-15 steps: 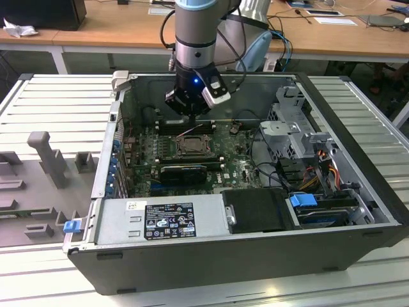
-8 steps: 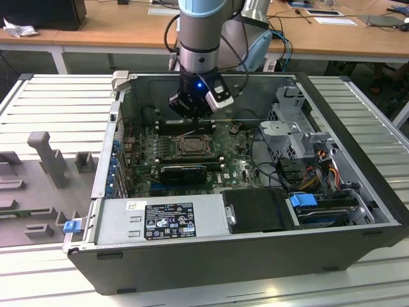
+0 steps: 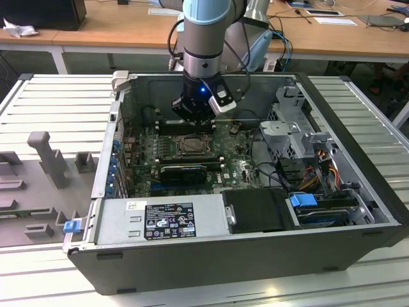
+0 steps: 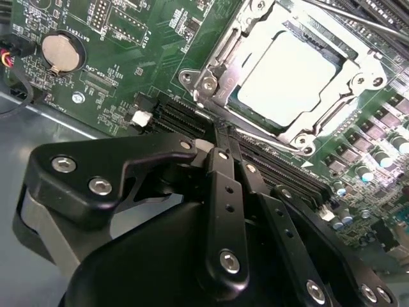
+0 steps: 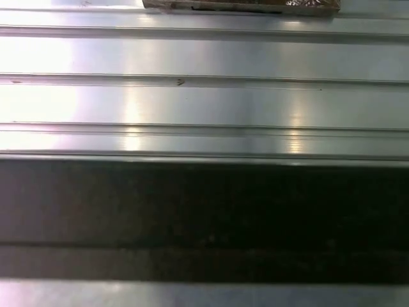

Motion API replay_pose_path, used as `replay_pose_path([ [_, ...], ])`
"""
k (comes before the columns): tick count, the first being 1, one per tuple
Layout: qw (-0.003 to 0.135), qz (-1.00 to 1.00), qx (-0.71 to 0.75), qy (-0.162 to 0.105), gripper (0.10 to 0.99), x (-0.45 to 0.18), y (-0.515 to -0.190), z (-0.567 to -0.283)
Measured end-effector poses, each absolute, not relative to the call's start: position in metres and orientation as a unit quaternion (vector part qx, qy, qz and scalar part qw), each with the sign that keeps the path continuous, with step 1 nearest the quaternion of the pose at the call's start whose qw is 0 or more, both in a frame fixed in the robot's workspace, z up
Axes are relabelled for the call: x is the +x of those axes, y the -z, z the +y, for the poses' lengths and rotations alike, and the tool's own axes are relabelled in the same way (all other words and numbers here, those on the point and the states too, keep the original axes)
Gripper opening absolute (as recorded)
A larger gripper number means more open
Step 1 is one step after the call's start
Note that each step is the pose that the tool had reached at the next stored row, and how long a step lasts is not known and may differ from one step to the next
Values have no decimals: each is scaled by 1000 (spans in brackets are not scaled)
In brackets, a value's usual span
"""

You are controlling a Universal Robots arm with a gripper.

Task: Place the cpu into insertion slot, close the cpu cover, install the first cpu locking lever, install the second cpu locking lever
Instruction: 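Install the first cpu locking lever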

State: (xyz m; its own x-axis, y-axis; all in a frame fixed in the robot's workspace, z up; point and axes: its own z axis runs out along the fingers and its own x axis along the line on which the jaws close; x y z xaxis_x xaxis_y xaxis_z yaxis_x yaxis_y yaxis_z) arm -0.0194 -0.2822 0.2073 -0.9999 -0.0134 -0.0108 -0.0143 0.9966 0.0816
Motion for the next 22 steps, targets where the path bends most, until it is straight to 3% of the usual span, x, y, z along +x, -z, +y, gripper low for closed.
replay_pose_path([
  [15,5,1000,-7,-29,106,-18,-201,-282],
  [22,5,1000,-7,-30,106,-18,-217,-282],
])
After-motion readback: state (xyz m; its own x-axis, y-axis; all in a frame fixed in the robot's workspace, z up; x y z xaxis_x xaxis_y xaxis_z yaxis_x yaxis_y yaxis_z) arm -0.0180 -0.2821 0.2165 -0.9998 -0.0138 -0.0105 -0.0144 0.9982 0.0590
